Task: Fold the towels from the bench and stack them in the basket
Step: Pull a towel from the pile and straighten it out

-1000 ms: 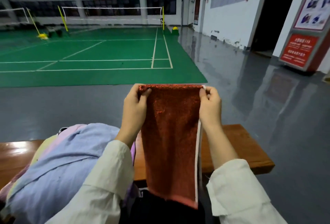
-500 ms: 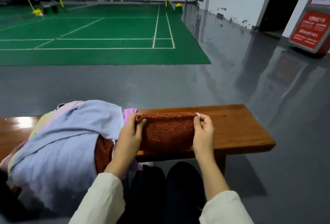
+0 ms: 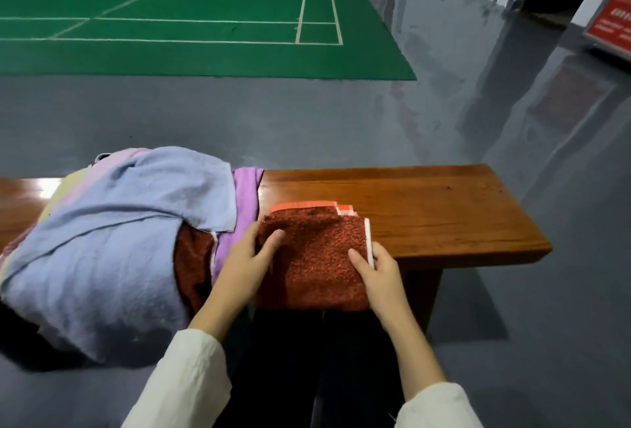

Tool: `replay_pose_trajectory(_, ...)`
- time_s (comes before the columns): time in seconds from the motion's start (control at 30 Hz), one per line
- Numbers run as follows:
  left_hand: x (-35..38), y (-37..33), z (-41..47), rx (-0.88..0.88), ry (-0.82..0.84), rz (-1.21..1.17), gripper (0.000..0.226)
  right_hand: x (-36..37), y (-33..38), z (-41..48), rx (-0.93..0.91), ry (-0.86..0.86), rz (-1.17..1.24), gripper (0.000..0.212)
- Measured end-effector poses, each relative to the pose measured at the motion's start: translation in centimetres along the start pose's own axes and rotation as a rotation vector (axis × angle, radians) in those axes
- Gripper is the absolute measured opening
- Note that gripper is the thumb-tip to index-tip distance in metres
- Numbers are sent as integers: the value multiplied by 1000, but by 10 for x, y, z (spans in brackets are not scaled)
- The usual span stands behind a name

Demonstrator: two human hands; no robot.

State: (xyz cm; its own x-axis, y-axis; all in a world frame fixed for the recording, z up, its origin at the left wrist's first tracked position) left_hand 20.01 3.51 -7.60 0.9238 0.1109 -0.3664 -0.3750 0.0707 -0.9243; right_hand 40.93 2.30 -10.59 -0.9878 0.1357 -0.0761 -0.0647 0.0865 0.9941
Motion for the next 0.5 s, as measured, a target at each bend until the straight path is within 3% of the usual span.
replay_pose_trajectory(0.17, 0, 36, 2, -152, 75, -91, 12, 12, -6, 14, -57, -86, -21, 13)
replay_pose_trajectory(0.37, 8, 35, 26, -106, -57, 30, 7, 21, -6, 40, -114, -193, -148, 4)
replay_pose_trajectory(0.5, 15, 36, 42, -134, -145, 152, 22, 22, -9, 60, -80, -237, -279, 10)
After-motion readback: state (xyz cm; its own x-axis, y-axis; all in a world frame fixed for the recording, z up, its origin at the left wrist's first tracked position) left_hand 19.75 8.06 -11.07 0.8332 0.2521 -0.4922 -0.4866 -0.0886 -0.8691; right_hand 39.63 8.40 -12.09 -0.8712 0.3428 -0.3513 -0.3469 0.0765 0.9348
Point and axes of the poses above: each hand's wrist, its own z-axis towards the middle knuckle, its own x-axis out of the palm, y = z × x, the point moved 2 cm from there along z, towards the middle knuckle, and after that the axes turned 3 degrees about -z, right-handed, at the moved point
